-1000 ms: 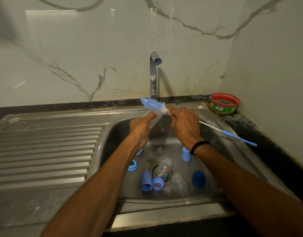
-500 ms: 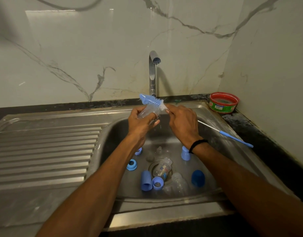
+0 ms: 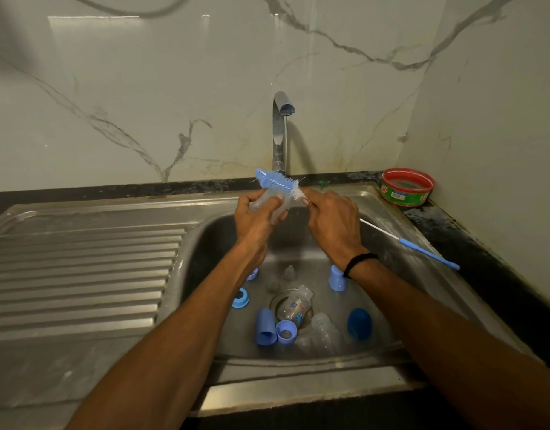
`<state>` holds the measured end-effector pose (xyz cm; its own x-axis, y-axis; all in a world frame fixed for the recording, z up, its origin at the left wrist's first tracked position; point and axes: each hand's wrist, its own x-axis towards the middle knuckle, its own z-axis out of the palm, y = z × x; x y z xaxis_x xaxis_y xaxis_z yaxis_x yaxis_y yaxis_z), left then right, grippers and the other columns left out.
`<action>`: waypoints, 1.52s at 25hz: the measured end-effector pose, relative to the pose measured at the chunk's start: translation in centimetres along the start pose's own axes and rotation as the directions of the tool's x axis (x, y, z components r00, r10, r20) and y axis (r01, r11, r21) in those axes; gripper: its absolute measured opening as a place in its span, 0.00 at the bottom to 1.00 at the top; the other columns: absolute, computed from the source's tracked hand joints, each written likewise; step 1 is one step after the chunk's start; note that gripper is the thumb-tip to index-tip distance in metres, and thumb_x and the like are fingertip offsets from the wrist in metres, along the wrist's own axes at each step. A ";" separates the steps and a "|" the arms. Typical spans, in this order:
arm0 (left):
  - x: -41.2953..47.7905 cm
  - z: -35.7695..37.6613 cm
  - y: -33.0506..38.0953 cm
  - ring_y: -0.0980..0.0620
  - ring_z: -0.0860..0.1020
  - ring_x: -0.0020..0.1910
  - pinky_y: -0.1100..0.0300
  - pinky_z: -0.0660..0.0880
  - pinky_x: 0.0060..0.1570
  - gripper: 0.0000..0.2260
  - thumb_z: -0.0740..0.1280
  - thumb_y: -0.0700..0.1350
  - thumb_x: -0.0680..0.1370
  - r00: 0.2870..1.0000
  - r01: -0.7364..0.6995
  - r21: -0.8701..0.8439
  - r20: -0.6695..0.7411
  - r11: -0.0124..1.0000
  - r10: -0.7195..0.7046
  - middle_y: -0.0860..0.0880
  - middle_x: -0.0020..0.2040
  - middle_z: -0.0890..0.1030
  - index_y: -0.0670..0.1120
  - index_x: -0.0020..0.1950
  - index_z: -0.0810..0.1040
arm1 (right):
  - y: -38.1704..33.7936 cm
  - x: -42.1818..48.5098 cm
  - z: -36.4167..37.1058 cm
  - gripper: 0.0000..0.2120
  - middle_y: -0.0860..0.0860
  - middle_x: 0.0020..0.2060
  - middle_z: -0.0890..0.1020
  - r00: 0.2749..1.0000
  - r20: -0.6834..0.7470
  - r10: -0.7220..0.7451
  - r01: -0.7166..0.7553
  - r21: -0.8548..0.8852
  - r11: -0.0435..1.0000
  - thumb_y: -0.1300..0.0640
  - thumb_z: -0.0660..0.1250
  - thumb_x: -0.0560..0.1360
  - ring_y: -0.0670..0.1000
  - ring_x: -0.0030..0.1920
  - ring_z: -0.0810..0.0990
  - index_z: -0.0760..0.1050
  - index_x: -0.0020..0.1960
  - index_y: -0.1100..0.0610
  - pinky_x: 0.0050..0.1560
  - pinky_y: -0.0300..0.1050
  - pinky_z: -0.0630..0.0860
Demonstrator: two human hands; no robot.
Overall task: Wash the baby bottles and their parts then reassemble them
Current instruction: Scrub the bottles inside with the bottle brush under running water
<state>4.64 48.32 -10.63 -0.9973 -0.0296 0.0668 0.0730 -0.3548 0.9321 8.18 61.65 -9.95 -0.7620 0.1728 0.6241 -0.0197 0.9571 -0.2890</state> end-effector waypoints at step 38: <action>0.2 -0.2 0.9 0.45 0.82 0.57 0.49 0.82 0.55 0.12 0.73 0.44 0.77 0.982 0.170 -0.051 0.092 0.984 -0.165 0.43 0.60 0.82 0.46 0.59 0.79 | -0.1 -0.1 -0.7 0.14 0.56 0.42 0.83 1.000 -0.010 -0.002 0.002 0.018 1.000 0.59 0.63 0.79 0.56 0.42 0.80 0.79 0.63 0.53 0.46 0.49 0.75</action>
<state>4.48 47.84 -9.82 -0.9918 0.1151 -0.0559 -0.0980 -0.4022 0.9103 8.70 61.67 -9.41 -0.7555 0.1734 0.6318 -0.0329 0.9531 -0.3008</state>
